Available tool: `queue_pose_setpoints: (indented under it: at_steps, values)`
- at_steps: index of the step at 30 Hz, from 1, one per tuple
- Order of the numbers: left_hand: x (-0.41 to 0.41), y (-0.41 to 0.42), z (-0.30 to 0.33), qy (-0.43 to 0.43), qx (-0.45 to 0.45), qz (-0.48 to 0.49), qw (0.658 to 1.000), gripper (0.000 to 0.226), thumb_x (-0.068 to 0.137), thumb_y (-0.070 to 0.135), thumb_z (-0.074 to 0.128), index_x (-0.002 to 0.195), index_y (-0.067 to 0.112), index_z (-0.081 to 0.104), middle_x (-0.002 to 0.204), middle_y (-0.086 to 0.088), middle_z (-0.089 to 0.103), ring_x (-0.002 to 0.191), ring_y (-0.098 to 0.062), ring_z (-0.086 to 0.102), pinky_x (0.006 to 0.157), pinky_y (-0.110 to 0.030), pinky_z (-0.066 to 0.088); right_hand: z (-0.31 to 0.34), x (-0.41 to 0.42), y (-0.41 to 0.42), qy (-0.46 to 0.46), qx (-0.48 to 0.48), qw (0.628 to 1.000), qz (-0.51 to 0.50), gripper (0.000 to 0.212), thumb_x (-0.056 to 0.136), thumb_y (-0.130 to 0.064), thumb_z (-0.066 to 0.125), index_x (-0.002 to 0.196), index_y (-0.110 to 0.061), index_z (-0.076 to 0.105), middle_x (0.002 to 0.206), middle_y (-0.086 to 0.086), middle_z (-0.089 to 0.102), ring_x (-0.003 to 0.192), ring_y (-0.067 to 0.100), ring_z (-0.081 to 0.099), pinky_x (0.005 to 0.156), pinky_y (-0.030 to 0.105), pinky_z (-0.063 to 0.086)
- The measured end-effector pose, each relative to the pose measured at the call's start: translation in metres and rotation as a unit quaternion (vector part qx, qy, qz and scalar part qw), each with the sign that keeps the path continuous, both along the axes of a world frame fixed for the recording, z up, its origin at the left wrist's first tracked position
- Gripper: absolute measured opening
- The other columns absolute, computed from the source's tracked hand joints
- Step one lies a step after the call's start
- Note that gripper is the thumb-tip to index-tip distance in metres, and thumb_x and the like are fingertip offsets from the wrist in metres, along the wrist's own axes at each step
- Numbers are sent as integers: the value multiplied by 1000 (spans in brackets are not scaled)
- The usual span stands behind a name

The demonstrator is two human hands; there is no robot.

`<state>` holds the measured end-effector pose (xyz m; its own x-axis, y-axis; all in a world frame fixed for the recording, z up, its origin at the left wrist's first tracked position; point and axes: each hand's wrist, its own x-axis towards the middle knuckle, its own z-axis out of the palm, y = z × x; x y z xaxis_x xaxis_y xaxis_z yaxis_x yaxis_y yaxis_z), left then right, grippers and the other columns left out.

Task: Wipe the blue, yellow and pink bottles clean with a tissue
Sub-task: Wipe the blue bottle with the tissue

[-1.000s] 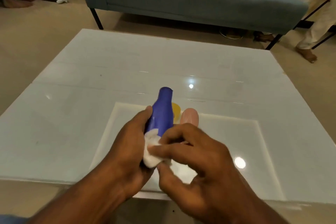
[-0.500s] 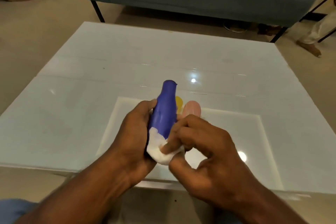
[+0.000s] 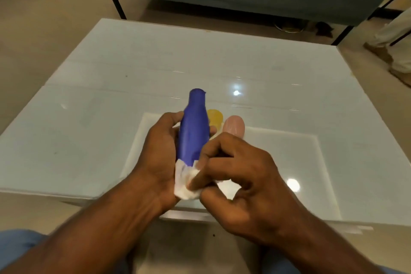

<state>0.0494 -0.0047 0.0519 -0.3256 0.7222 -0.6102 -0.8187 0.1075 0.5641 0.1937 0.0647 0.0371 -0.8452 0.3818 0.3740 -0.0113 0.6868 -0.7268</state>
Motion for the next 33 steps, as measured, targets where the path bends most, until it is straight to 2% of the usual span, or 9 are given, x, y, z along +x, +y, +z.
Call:
queue_pose_setpoints:
  at_steps: [4,10,13,18,21,24,27,30,33]
  values:
    - [-3,-1,1,7,30,-3,1000,47,96,44,52,122,9,70,98,-13,74,77,-23,65,71,-35,55,0,2,13,33,29,996,-73,11,85,-10,74,89,-18,81,95,-5,66,91,14,66,77,21,53]
    - [22,-6,2,76,40,-130,988,42,98,43,48,110,10,72,97,-20,75,69,-26,67,64,-37,58,0,4,37,114,-66,959,-252,19,90,-4,69,101,-15,81,103,-3,70,100,11,70,81,21,59]
    - [18,-5,1,83,37,-83,992,41,99,39,49,117,7,67,89,-17,73,66,-24,67,62,-37,57,-1,1,28,92,-6,976,-199,22,87,2,73,101,-13,82,104,-1,68,101,9,67,85,18,55]
    - [1,-3,1,84,-14,-17,996,32,96,40,51,98,12,66,68,-6,63,54,-17,60,56,-31,51,-5,-3,-1,45,42,996,-59,21,83,-10,81,104,-8,81,108,3,67,100,13,64,86,18,51]
    - [6,-6,0,136,-8,-48,989,33,100,39,49,99,13,69,75,-7,70,60,-19,66,58,-34,54,-2,-2,11,52,67,989,-120,19,86,-18,84,105,-13,81,114,2,68,106,16,66,87,18,53]
    - [16,-7,-1,171,8,-117,978,34,101,41,50,109,15,69,90,-13,78,68,-23,72,61,-36,61,2,1,33,84,1,974,-210,20,94,-12,80,113,-16,78,116,-2,69,110,15,70,91,27,61]
    - [18,-6,-3,182,3,-147,972,30,100,42,50,111,18,65,95,-12,80,71,-24,74,64,-36,62,5,7,40,83,-42,963,-253,32,99,-13,76,130,-20,70,119,-9,73,111,12,72,93,23,61]
    - [17,-5,-2,195,5,-104,975,28,100,40,51,109,18,67,88,-9,79,68,-21,73,62,-36,61,3,6,28,61,-7,974,-220,26,97,-15,79,122,-16,74,113,-6,75,104,14,72,88,32,62]
    - [13,-4,0,189,8,-64,980,27,101,37,50,104,19,69,81,-6,77,64,-17,70,59,-34,59,-2,2,15,52,62,984,-160,18,92,-10,81,110,-11,78,107,2,72,96,13,67,81,23,58]
